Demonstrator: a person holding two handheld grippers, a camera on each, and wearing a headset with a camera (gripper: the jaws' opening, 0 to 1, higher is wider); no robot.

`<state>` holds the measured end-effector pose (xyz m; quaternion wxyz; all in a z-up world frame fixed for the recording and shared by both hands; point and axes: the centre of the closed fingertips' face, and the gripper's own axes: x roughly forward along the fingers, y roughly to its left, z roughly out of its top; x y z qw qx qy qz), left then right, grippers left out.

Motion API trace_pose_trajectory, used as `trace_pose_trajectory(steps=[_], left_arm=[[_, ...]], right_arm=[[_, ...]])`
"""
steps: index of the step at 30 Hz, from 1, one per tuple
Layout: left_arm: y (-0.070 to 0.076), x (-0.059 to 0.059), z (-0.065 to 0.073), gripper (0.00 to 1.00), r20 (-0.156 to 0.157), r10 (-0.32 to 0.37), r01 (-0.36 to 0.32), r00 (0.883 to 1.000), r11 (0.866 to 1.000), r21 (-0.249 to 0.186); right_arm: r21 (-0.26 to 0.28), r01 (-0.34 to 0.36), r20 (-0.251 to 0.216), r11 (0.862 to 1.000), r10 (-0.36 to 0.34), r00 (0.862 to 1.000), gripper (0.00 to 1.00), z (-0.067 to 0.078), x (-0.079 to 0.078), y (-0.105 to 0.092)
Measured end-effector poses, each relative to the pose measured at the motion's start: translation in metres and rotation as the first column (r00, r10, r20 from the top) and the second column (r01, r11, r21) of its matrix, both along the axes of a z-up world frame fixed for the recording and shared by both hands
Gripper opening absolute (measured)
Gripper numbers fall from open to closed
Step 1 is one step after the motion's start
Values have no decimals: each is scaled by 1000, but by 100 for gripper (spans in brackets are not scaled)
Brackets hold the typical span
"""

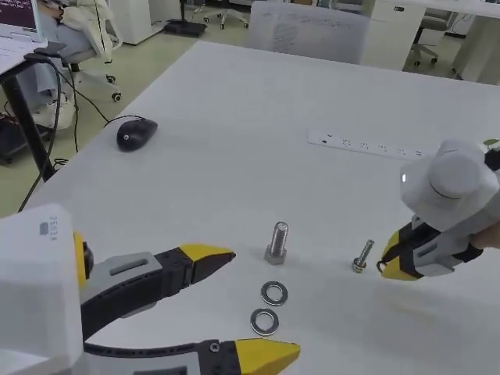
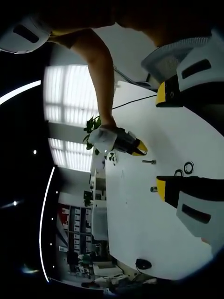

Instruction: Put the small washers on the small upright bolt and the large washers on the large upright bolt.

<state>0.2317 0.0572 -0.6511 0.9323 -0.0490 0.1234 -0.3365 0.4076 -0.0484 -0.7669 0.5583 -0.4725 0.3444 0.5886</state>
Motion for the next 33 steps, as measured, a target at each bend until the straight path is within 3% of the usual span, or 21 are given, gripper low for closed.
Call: trace_pose_trajectory(steps=[12,21,33], left_arm=[[1,2,-2,58,-3,-4,4,1000,1000,0],[2,3,-2,58,-6,0,0,1000,1000,-1],[5,4,-3,58,-8,8,-9,1000,1000,-2]], right_arm=[[5,-11,41,1000,11,999,12,16,19,10],[-7,-36,33,999,36,999,12,13,22,21],[-38,-52,17,998,53,998,12,3,22,20]])
